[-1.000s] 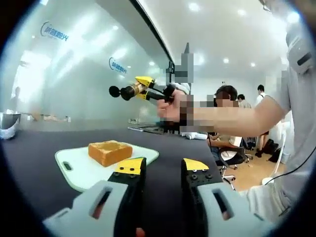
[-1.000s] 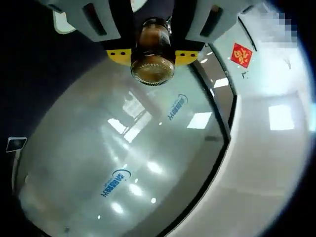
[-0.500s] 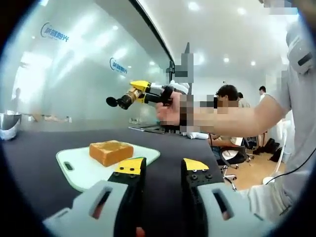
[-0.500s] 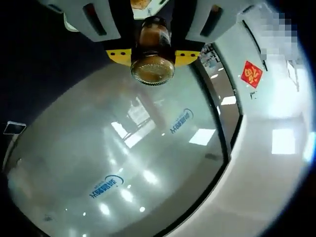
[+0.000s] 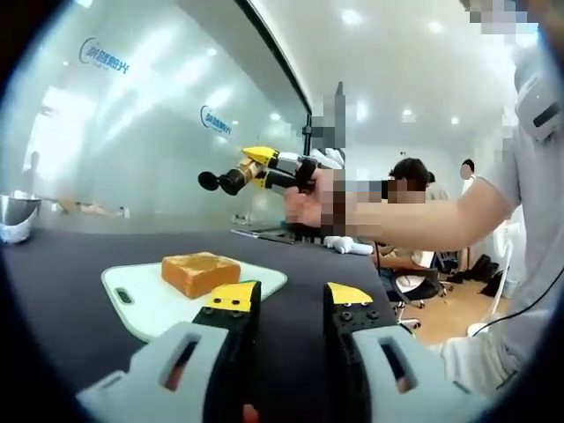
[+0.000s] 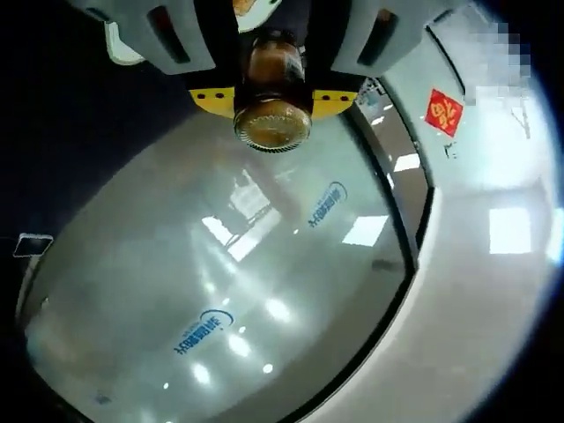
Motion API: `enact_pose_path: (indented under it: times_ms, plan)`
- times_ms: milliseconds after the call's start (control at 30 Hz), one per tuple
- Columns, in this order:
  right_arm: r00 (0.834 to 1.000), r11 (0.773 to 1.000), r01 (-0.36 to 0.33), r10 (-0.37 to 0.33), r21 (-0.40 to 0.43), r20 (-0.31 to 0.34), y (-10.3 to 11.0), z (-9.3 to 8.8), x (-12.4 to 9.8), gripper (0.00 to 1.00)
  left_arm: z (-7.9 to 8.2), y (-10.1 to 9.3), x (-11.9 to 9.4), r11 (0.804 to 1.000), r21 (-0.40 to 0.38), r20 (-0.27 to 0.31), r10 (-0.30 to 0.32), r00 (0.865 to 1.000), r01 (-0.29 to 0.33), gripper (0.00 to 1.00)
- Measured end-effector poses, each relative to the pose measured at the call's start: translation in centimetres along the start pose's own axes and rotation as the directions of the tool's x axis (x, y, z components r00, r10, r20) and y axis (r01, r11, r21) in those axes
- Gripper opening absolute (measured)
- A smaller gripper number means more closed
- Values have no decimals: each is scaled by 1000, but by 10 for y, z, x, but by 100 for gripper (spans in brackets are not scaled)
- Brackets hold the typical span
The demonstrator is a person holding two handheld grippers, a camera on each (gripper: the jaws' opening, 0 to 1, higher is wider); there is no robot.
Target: Sprinkle pepper
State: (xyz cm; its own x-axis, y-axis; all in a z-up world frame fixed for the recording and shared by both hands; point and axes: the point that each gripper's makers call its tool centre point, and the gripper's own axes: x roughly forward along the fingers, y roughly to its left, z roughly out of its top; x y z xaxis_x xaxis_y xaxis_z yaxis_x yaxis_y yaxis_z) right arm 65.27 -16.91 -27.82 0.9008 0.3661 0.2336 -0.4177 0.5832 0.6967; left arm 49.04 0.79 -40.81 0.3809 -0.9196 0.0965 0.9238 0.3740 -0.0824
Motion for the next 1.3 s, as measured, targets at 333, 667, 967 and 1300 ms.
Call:
enact_pose_path:
  times_ms: [333,667,967,1300]
  plan:
    - [986,819,-125,38,560,164,-24,22,-13,21,-1,3,0,999,28,-8,25,1000,-25,22]
    - [963,564,-247,57,788,262,-18,16,-31,22,2,11,-1,998,22,7,54,998,-54,24]
    - [908,283,-417,91,864,408,16,-3,-67,22,13,18,-1,997,5,35,83,996,-83,32]
    - [901,142,-430,117,891,417,55,-42,-76,22,93,-9,33,989,146,137,-1,991,-19,46]
